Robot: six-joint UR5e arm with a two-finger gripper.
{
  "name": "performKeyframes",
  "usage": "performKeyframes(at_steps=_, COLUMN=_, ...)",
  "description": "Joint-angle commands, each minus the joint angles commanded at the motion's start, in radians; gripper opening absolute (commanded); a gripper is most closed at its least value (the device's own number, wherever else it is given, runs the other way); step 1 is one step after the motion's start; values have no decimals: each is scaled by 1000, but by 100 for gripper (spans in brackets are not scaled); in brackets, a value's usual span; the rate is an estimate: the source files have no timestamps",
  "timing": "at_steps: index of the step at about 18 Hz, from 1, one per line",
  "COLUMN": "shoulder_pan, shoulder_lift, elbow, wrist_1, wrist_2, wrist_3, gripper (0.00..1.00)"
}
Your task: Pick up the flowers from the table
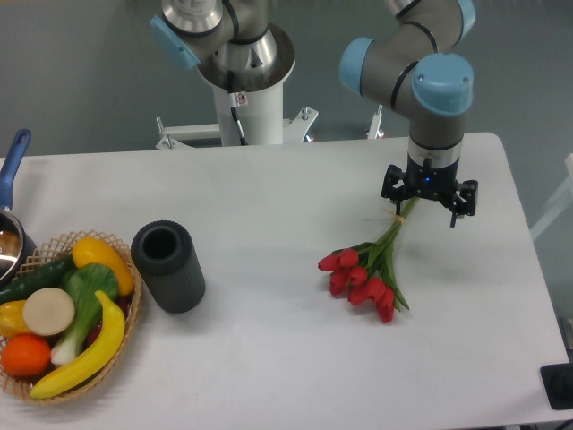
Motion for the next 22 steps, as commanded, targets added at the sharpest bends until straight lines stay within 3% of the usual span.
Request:
performKeyframes(at_steps=7, shoulder_pan=3, shoulder_lift=-6, elbow=-18, wrist_1=5, wrist_2=-15, wrist_3=-3, gripper=100)
performKeyframes(at_steps=9, shoulder_pan=3, shoulder_lift=-8, elbow=-46, wrist_1=43, wrist_2=-21, wrist_3=1, gripper=100)
performKeyframes(at_steps=12, shoulder_pan=0, shoulder_lift=-15, elbow=-75, wrist_1=44, wrist_2=-21, wrist_3=108, gripper=100)
performKeyframes(at_steps=19, shoulder_pan=-55, shoulder_lift=-129, elbow=-55, wrist_1=44, wrist_2=-21, wrist_3=150, gripper=100)
performKeyframes(at_steps=22, shoulder_pan=-64, shoulder_lift=-150, elbow=-49, wrist_1=44, wrist_2=-21, wrist_3=149, gripper=100)
